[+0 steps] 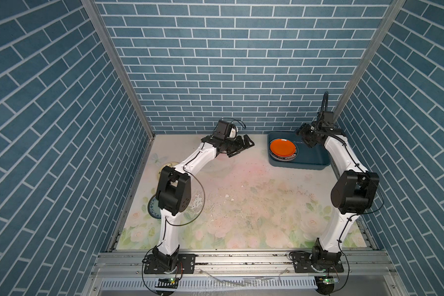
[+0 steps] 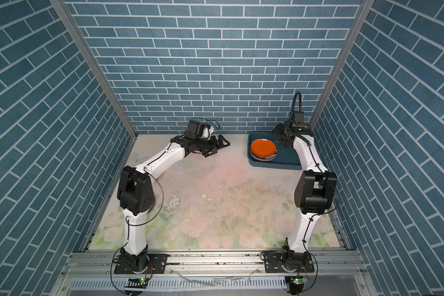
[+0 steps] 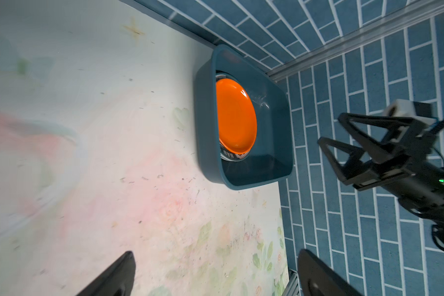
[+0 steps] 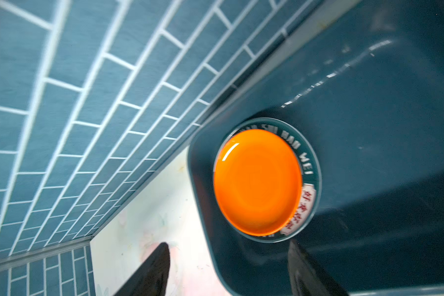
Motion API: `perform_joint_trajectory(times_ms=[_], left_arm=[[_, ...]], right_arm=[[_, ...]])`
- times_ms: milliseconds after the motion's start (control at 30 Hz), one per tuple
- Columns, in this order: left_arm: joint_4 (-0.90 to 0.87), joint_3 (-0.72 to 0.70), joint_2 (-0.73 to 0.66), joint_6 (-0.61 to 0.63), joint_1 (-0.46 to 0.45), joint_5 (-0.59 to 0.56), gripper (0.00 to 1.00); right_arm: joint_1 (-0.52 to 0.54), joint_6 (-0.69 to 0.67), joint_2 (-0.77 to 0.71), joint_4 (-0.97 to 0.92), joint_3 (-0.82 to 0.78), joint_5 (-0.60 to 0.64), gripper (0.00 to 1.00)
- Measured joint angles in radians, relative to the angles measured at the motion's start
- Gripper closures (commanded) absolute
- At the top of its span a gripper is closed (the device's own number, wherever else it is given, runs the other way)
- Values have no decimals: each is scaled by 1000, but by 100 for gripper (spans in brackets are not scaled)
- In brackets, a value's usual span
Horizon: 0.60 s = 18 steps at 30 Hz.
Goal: Place the plates into the plastic bin on the countertop
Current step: Place the plate in the plastic bin, then pick up the plate from the middle-left of the table.
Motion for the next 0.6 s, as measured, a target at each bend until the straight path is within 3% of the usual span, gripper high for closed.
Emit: perform_joint_trajectory(times_ms=[333,600], left_arm=[[-26,-421,-430,21,242,-149,0],[-194,-604,-709,70,452,-217,0]], right_arm=[[322,-6,100,14,203,-7,24],[489,28,317,50,312,-113,25]])
